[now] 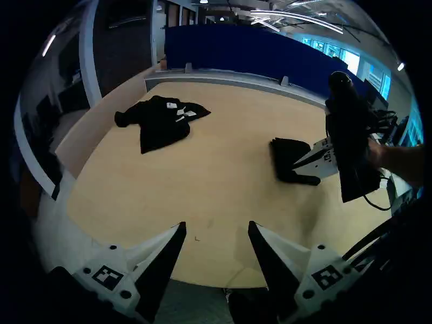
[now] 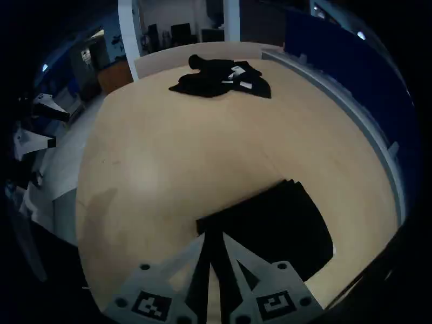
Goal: Fold towel
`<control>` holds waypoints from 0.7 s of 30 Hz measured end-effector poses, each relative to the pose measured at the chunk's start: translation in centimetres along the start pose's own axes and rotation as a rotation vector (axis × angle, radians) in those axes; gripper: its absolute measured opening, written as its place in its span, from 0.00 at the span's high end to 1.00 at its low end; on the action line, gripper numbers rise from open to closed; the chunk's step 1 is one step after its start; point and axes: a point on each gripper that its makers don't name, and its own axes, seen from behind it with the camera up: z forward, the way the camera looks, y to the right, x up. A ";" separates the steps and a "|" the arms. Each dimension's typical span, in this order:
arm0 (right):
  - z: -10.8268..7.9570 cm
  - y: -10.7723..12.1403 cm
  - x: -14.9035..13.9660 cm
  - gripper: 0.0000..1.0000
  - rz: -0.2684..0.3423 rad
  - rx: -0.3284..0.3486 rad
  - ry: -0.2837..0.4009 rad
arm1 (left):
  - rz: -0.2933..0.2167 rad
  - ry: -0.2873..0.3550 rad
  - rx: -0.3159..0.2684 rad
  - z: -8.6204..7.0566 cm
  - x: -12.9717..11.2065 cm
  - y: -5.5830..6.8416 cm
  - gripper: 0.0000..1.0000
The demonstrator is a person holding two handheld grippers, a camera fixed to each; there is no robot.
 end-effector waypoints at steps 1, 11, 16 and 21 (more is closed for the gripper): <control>-0.2 0.0 0.1 0.88 0.002 -0.002 0.007 | 0.002 0.000 0.000 0.0 0.1 0.0 0.15; -2.0 0.8 -0.2 0.34 0.028 -0.036 0.038 | 0.009 0.006 -0.008 0.1 0.6 0.5 0.15; -2.7 1.1 -0.9 0.33 0.047 -0.045 0.038 | 0.014 0.007 -0.011 0.2 0.7 0.9 0.15; -3.6 1.5 -2.7 0.34 0.062 -0.064 0.025 | 0.014 0.008 -0.015 0.2 0.7 1.2 0.16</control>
